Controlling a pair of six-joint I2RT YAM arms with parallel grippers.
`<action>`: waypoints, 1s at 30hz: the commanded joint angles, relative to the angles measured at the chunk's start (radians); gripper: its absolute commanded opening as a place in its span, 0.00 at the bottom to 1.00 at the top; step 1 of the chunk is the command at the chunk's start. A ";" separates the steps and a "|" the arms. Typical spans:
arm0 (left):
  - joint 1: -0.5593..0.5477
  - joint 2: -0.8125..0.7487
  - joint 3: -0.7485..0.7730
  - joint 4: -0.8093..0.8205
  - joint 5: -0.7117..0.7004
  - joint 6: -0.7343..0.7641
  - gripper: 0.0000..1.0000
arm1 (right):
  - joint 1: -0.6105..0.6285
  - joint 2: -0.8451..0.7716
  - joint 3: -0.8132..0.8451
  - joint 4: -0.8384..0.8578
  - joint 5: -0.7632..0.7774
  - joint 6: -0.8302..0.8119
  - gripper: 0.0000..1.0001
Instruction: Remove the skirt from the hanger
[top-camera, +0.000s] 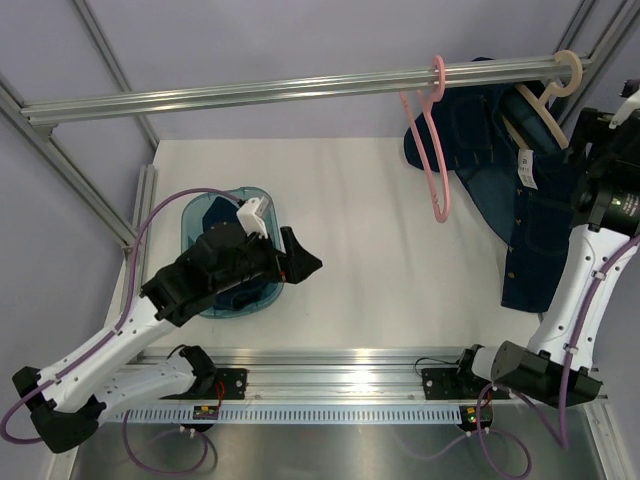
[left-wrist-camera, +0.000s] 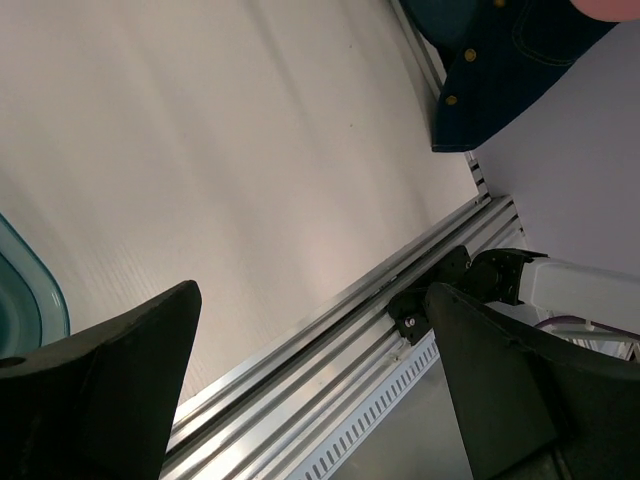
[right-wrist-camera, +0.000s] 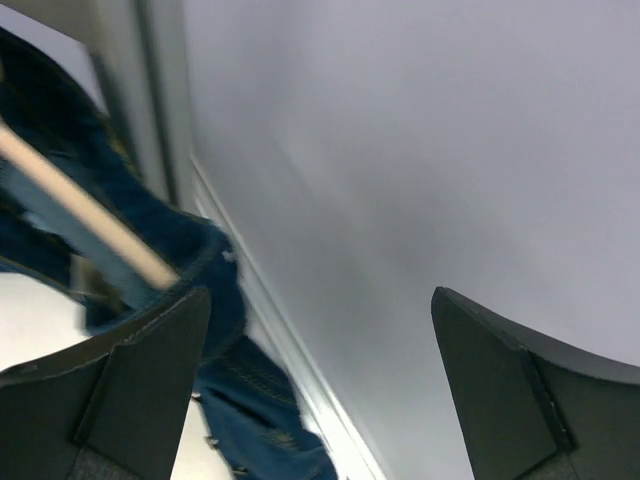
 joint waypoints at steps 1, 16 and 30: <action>-0.003 -0.041 0.006 0.083 0.012 0.045 0.99 | -0.133 -0.044 -0.028 0.102 -0.288 -0.129 0.99; -0.003 -0.056 -0.028 0.131 0.078 0.048 0.99 | -0.160 0.037 -0.109 0.137 -0.675 -0.127 0.91; -0.001 -0.061 -0.025 0.117 0.086 0.062 0.99 | -0.160 0.073 -0.215 0.146 -0.874 -0.149 0.51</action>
